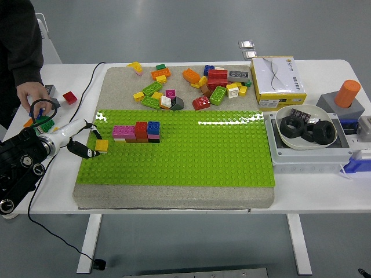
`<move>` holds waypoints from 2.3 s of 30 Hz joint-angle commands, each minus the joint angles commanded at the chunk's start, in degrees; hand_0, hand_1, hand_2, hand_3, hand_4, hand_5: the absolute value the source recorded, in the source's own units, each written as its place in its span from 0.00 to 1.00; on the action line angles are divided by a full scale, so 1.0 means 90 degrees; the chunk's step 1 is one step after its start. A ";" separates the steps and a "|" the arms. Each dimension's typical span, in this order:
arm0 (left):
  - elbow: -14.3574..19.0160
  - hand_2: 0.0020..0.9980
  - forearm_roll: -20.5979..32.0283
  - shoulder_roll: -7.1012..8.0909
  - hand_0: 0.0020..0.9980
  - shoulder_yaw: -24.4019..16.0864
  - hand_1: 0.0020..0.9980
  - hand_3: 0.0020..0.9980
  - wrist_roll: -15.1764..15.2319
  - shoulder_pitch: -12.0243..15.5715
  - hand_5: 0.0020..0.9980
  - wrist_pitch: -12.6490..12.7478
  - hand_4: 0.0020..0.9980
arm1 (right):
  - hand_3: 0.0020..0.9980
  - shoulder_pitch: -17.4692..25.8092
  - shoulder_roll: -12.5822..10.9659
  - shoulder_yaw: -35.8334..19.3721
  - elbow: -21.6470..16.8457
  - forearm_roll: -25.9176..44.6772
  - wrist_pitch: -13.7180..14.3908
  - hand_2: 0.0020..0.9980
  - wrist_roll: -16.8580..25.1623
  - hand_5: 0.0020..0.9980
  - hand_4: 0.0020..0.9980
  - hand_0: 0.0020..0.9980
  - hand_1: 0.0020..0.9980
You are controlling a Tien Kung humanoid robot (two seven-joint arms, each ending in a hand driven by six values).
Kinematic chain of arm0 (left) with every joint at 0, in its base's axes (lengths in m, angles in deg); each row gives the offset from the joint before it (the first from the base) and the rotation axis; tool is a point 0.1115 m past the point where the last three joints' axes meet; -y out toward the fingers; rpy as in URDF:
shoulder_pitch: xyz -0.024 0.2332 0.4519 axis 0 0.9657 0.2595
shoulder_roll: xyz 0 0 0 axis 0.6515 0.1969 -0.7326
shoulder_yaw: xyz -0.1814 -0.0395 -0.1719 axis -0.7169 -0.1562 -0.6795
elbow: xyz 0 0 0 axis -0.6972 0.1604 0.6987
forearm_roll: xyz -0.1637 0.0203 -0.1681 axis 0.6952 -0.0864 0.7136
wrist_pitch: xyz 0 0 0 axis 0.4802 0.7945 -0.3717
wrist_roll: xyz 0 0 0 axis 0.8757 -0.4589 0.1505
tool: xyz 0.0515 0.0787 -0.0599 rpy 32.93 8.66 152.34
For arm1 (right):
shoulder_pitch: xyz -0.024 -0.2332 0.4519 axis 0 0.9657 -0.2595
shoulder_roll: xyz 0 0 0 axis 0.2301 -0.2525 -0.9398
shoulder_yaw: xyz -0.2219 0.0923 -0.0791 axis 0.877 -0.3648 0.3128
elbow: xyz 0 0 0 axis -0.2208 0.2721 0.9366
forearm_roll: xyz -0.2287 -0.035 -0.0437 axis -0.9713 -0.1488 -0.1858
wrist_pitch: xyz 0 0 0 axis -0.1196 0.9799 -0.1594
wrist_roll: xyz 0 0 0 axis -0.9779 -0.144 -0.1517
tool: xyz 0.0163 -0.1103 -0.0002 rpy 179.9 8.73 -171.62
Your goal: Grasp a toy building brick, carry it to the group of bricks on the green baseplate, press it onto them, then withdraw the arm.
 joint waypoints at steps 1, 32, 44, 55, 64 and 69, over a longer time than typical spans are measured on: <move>0.0002 0.92 0.0019 0.0001 0.96 -0.0021 0.95 0.49 0.0007 0.0008 0.00 0.0000 0.81 | 0.78 0.0000 0.0000 0.0004 0.0000 0.0000 0.0001 0.61 0.0000 0.96 0.85 0.52 0.61; 0.0084 0.91 0.0522 0.0075 0.95 -0.0585 0.94 0.49 0.0167 0.0196 0.00 -0.0058 0.82 | 0.79 0.0029 -0.0003 0.0113 0.0000 0.0000 0.0013 0.61 -0.0007 0.96 0.85 0.52 0.62; 0.0282 0.91 0.0590 0.0104 0.95 -0.0716 0.94 0.49 0.0170 0.0216 0.00 -0.0093 0.82 | 0.79 0.0042 0.0008 0.0163 0.0000 0.0000 0.0014 0.62 -0.0011 0.97 0.85 0.52 0.62; 0.0715 0.90 0.1370 -0.0014 0.94 -0.0940 0.94 0.49 0.0249 0.0186 0.00 -0.0278 0.82 | 0.79 0.0043 0.0002 0.0192 0.0000 0.0000 0.0011 0.62 0.0000 0.97 0.85 0.52 0.62; 0.0460 0.90 0.1442 -0.0456 0.94 -0.0916 0.93 0.49 0.0267 -0.0118 0.00 -0.0281 0.82 | 0.79 -0.0020 -0.0012 0.0110 0.0000 0.0000 -0.0002 0.62 0.0015 0.97 0.85 0.52 0.62; 0.0247 0.90 0.1424 -0.0605 0.94 -0.0864 0.93 0.49 0.0279 -0.0204 0.00 -0.0261 0.82 | 0.79 -0.0053 -0.0019 0.0064 0.0000 0.0000 -0.0013 0.62 0.0027 0.97 0.85 0.52 0.62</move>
